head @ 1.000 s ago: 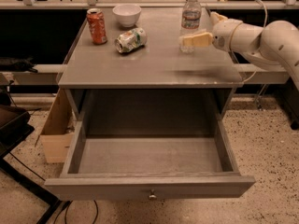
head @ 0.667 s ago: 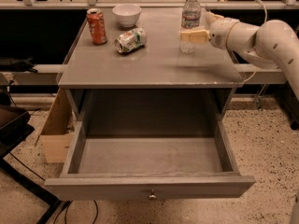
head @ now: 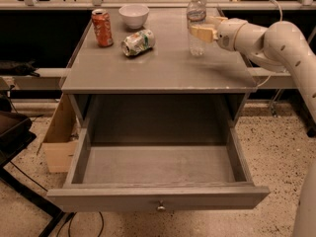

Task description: Place water bottle into top drawer

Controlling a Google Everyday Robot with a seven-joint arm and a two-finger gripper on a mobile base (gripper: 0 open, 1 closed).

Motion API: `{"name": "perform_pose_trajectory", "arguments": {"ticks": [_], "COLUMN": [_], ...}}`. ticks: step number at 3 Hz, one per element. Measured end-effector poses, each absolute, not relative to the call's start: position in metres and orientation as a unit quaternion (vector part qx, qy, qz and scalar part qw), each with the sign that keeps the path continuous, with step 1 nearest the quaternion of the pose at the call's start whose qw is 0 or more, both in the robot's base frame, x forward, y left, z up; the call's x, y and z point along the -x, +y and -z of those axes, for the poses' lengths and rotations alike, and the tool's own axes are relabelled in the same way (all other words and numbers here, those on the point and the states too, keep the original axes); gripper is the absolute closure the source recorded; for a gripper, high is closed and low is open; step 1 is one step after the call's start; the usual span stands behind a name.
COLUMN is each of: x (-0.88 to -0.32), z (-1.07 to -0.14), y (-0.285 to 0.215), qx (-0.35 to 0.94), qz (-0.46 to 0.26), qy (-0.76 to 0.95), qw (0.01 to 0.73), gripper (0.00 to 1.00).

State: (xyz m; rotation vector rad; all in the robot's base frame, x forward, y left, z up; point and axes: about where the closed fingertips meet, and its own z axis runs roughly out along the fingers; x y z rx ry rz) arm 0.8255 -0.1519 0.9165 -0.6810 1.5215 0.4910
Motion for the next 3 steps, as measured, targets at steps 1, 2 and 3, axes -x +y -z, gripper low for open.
{"name": "perform_pose_trajectory", "arguments": {"ticks": [1,2,3], "x": [-0.825,-0.823,-0.814], "z": [-0.917,-0.919,-0.927], "y": [-0.152,-0.152,-0.153], "qx": [0.299,0.305,0.323], "qz": [-0.216,-0.213,-0.204], "qy": [0.669,0.669,0.671], "qw": [0.646,0.643,0.635], "gripper": [0.86,1.0,1.0]}}
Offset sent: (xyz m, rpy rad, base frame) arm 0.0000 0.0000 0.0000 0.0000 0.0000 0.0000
